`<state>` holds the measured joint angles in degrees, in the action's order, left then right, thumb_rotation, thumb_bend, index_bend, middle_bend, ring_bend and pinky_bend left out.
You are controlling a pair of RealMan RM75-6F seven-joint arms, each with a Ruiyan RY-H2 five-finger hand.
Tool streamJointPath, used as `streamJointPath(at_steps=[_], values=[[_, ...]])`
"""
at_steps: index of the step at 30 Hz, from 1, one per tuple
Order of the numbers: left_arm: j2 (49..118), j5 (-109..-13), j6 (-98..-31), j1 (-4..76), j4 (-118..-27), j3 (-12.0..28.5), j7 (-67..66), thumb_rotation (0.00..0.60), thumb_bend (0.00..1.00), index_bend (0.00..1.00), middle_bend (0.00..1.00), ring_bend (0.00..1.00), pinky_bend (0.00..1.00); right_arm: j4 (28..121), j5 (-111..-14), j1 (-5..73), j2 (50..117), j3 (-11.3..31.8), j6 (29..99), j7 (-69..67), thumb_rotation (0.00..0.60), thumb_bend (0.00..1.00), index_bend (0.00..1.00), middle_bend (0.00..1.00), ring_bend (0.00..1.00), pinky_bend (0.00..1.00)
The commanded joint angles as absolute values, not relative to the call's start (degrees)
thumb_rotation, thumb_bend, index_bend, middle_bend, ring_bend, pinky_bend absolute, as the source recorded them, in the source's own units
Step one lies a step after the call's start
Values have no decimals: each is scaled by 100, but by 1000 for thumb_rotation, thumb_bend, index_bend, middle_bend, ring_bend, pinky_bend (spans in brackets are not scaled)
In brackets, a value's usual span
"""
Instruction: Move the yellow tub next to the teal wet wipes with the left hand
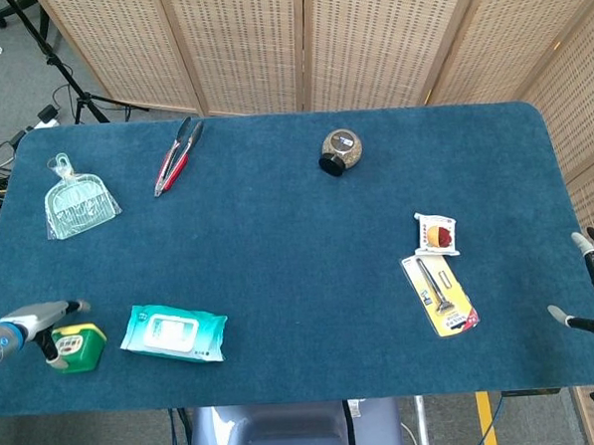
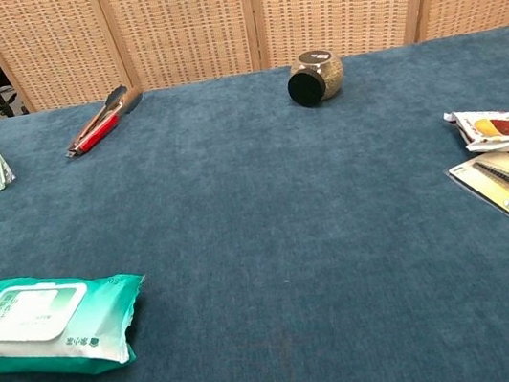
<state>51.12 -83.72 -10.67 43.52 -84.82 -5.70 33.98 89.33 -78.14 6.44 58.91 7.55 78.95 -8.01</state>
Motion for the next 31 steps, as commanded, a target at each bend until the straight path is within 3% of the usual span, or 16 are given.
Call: streamJointPath(at_steps=[1,6,12,16,21,27,31], values=[[5325,-8271,-2777,3745,-8180,-277,3195,600,319,0,0,0,0,8936,-7818,645,5890,751,7893,-789,600,0,0,0,0,0],[5282,-8172,-3503,3478,-8163,-144,2997,600,316,0,0,0,0,8946,-7828,644,5888,742,7894,-783,600,0,0,0,0,0],[5219,-8024,-3792,3339,-8171,-43,3078,600,312,0,0,0,0,8943,-7830,648,5888,741,7887,-786,600,0,0,0,0,0],[5194,-8022,-4383,3085,-8212,44,3070,600,255,0,0,0,0,8940,-7837,647,5897,743,7903,-778,600,0,0,0,0,0],[5530,-7573,-5672,2498,-8368,250,2100,600,148,0,0,0,0,8908,-7913,651,5929,725,7943,-771,600,0,0,0,0,0],[6222,-7199,-7024,1847,-8526,370,1018,600,140,0,0,0,0,8878,-7989,647,5965,704,7995,-749,600,0,0,0,0,0],[6480,-7156,-7455,1611,-8605,401,756,600,140,0,0,0,0,8873,-8003,641,5974,699,8018,-733,600,0,0,0,0,0]])
